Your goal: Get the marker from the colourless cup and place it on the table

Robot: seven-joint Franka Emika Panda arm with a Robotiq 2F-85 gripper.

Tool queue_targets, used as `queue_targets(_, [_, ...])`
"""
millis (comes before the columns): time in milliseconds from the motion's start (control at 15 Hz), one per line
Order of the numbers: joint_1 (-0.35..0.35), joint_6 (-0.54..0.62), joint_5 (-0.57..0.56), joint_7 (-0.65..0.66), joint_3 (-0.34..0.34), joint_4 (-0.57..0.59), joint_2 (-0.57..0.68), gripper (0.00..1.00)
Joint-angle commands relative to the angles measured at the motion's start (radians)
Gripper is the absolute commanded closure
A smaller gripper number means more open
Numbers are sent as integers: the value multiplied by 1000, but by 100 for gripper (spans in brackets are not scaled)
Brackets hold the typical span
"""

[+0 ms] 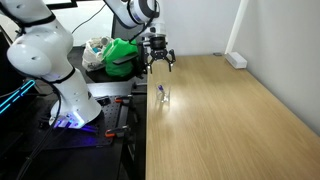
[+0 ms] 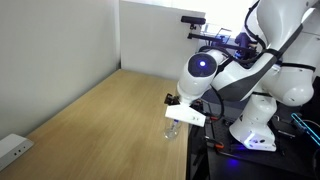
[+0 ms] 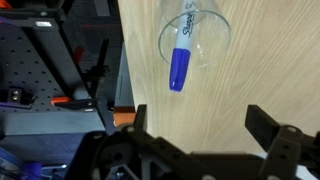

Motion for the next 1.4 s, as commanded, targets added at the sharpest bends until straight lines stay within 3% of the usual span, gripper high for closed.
queue_targets(0, [35, -14, -3, 67, -35, 30, 58, 0])
queue_targets(600, [65, -12, 27, 110, -84, 33, 114, 3])
queue_targets(1333, [64, -3, 36, 115, -135, 49, 155, 23])
